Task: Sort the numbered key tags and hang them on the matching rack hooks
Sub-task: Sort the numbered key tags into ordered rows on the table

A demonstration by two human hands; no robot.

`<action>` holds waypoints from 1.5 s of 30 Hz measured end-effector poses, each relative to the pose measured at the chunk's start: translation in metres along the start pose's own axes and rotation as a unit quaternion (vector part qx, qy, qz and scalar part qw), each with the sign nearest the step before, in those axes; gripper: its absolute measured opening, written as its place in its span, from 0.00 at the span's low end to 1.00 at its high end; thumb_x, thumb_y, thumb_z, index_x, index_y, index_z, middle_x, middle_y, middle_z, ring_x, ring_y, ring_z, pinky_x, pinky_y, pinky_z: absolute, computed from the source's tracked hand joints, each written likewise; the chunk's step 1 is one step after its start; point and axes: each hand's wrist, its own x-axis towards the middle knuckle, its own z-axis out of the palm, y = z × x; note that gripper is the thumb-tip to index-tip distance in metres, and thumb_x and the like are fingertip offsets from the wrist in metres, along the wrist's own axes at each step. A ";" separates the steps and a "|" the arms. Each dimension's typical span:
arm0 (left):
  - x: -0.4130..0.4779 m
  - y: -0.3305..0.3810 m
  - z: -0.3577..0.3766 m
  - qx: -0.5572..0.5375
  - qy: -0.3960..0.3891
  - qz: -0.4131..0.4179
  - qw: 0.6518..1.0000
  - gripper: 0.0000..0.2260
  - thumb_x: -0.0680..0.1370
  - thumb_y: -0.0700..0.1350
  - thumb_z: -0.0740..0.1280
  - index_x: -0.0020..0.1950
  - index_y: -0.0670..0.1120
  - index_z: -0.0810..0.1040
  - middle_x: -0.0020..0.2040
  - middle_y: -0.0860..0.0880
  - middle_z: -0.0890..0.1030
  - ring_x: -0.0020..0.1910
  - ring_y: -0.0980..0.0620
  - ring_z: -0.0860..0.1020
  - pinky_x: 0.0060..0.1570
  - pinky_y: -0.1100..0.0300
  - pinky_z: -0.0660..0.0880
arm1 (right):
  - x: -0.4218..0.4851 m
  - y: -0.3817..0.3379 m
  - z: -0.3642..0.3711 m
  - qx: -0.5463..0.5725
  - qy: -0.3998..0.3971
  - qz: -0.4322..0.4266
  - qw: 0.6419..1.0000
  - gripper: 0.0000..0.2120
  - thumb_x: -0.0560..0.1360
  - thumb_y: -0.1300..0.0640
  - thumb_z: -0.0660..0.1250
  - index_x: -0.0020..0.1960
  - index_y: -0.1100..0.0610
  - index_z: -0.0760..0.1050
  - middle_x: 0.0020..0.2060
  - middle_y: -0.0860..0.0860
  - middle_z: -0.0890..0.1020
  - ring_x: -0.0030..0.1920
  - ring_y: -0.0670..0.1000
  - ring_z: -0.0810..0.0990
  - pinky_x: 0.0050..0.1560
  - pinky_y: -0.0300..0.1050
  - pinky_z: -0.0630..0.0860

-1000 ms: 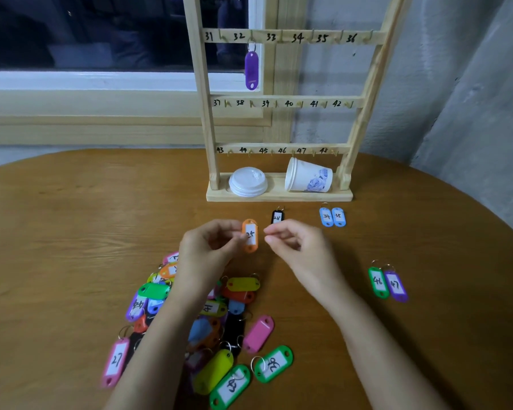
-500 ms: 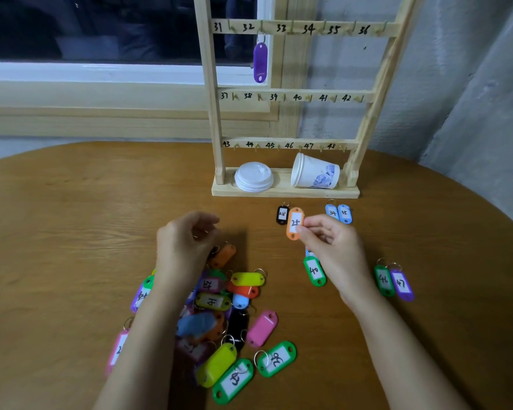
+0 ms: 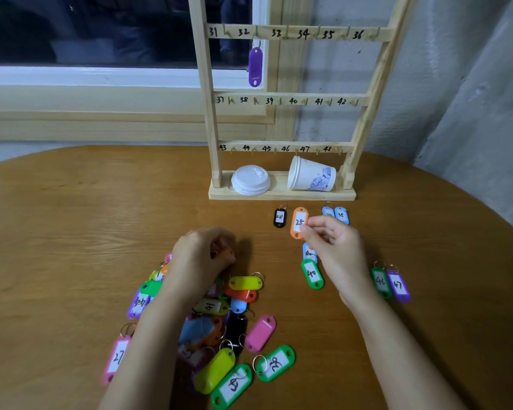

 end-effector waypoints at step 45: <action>0.021 -0.014 -0.036 -0.275 0.189 -0.102 0.937 0.10 0.75 0.37 0.68 0.53 0.49 0.79 0.40 0.51 0.83 0.39 0.52 0.83 0.45 0.57 0.80 | 0.022 -0.010 0.078 -0.442 -0.197 -0.176 0.857 0.23 0.79 0.37 0.49 0.69 0.43 0.68 0.67 0.40 0.69 0.66 0.49 0.62 0.63 0.51 0.60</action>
